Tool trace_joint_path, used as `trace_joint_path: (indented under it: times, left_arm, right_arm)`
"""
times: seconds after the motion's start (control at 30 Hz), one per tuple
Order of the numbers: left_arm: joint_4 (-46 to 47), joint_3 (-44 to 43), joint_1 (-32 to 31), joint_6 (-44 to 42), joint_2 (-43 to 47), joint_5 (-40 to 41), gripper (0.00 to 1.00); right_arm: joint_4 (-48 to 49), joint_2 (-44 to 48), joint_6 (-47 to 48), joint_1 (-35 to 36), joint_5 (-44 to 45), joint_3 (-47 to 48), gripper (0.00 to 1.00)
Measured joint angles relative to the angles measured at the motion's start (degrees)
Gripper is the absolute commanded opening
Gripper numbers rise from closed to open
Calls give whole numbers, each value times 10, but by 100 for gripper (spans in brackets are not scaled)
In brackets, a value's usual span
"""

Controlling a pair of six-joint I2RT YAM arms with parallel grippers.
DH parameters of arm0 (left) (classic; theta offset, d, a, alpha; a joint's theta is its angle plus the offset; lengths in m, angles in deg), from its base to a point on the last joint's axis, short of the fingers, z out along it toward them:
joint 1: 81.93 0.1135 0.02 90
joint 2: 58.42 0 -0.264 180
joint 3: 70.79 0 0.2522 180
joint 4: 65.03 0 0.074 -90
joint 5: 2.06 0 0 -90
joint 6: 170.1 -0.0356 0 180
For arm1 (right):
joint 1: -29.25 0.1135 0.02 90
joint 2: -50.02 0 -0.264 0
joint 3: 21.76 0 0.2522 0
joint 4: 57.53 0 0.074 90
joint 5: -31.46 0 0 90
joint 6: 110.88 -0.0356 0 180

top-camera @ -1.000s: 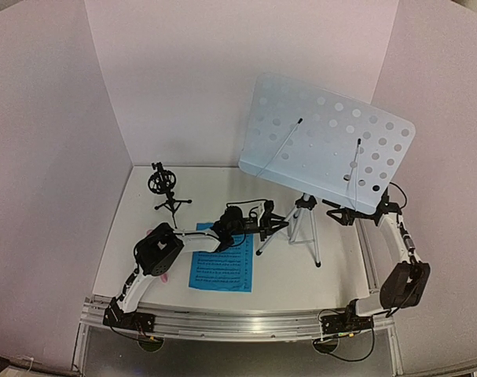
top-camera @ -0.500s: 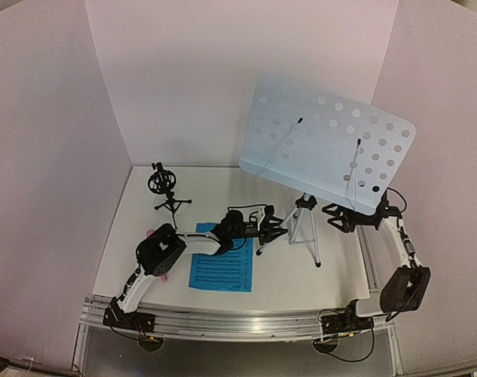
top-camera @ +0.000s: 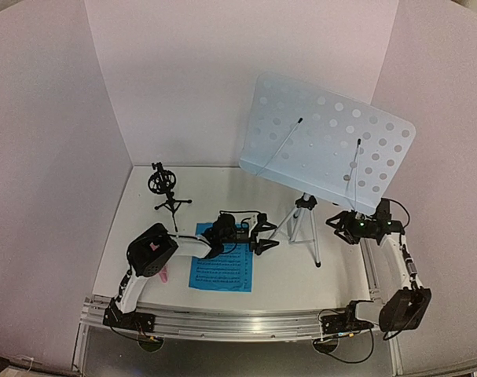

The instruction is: Set up the instrument practice props

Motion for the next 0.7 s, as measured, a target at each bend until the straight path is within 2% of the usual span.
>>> trace_joint_path:
  times: [0.3, 0.57, 0.7]
  left_arm:
    - [-38, 97, 15, -33, 146, -6, 72]
    - [-127, 196, 35, -67, 278, -2, 71]
    - [-186, 215, 54, -143, 344, 8, 70]
  right_arm:
    - [-12, 72, -86, 6, 88, -69, 65]
    - [-56, 114, -166, 113, 154, -74, 62]
    - [-89, 113, -187, 125, 184, -66, 62]
